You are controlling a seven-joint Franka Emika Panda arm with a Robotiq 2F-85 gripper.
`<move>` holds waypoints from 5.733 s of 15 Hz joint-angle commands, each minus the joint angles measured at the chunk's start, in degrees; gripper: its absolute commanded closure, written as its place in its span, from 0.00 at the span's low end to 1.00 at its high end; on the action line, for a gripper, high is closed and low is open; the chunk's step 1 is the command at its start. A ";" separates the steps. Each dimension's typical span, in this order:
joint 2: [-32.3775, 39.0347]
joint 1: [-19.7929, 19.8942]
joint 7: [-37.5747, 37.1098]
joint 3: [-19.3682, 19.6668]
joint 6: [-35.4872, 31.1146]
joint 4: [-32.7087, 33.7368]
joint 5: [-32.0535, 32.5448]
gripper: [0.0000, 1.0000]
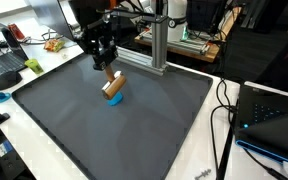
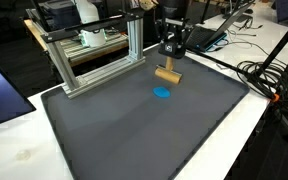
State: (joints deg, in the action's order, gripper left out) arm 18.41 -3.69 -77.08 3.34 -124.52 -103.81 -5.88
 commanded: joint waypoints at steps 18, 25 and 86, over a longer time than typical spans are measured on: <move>4.95 0.18 -0.68 1.86 -6.04 -1.42 1.55 0.78; 7.02 -0.13 -0.34 0.84 -5.56 -0.96 0.13 0.78; 7.59 0.76 -7.71 5.75 -5.27 0.38 10.65 0.78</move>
State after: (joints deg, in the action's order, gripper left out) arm 26.16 -3.83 -85.83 8.73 -130.41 -103.05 4.16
